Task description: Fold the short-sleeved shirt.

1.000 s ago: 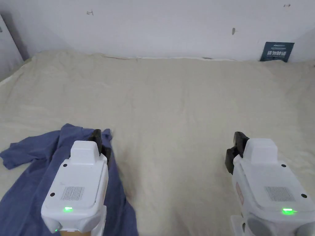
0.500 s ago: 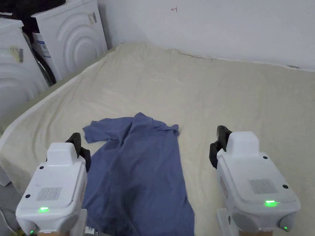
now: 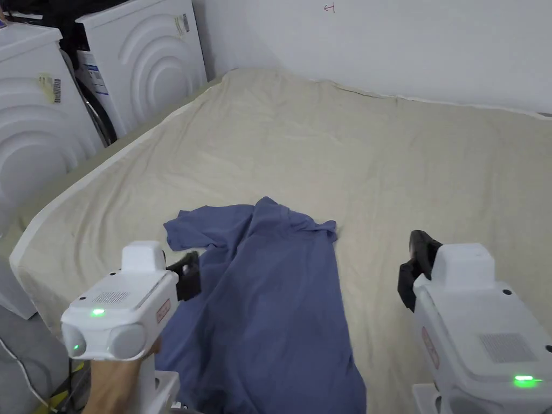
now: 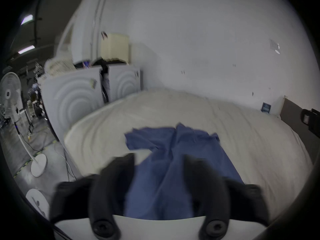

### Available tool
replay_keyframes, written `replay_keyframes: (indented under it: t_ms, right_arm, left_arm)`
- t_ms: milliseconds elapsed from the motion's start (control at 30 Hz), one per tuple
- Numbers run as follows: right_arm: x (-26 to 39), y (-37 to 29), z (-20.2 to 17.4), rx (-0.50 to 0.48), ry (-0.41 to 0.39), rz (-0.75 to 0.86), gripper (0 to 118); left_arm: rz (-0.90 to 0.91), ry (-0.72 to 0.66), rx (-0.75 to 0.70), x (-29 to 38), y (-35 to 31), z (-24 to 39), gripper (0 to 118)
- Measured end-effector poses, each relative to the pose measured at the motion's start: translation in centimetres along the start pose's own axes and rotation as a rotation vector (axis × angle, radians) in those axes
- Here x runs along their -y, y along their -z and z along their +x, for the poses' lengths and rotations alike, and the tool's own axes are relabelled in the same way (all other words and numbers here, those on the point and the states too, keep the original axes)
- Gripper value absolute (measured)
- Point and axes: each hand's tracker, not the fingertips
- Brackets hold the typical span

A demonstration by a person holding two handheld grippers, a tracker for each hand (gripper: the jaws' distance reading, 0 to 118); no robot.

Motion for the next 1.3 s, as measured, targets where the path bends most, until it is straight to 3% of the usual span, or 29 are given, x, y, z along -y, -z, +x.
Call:
replay_keyframes:
  t_ms: [33,100,133,367,400,433,467,500,533,600,767,967,1300]
  right_arm:
    - [0.1,0.0,0.6,0.014,0.005,-0.005,1]
    - [0.4,0.1,1.9,0.046,0.015,-0.019,1]
    - [0.6,0.1,2.4,0.063,0.018,-0.028,1]
    - [2.3,0.0,6.3,0.172,0.038,-0.086,1]
    - [2.6,0.0,6.8,0.184,0.040,-0.095,1]
    - [2.9,0.0,7.3,0.194,0.045,-0.105,1]
    - [3.1,-0.1,7.8,0.202,0.052,-0.114,1]
    - [3.3,-0.2,8.3,0.209,0.062,-0.122,1]
    - [3.5,-0.5,8.7,0.216,0.068,-0.127,1]
    - [3.8,-1.1,9.4,0.234,0.069,-0.131,1]
    - [4.0,-2.8,11.1,0.262,0.081,-0.134,1]
    - [3.4,-5.4,12.9,0.285,0.105,-0.089,1]
    - [2.5,-11.2,16.1,0.347,0.129,-0.002,1]
  left_arm:
    - [-0.050,0.004,0.028,-0.7,0.8,0.6,71]
    - [-0.114,0.004,0.042,-0.6,3.4,1.6,104]
    - [-0.137,-0.002,0.037,-0.5,4.6,2.2,109]
    - [-0.298,0.041,0.062,0.9,11.8,6.1,108]
    - [-0.323,0.049,0.064,1.4,12.7,6.6,102]
    - [-0.361,0.061,0.062,2.2,14.2,6.5,89]
    - [-0.401,0.074,0.061,2.6,15.0,6.8,67]
    - [-0.451,0.069,0.059,3.0,15.3,7.3,31]
    - [-0.465,0.047,0.080,3.5,15.3,7.6,18]
    - [-0.363,0.061,0.024,3.7,14.2,8.8,5]
    - [-0.372,0.078,0.056,2.8,13.5,9.2,2]
    - [-0.172,0.023,0.225,-2.5,7.4,10.7,2]
    - [0.084,0.151,0.544,-14.2,-1.7,24.2,2]
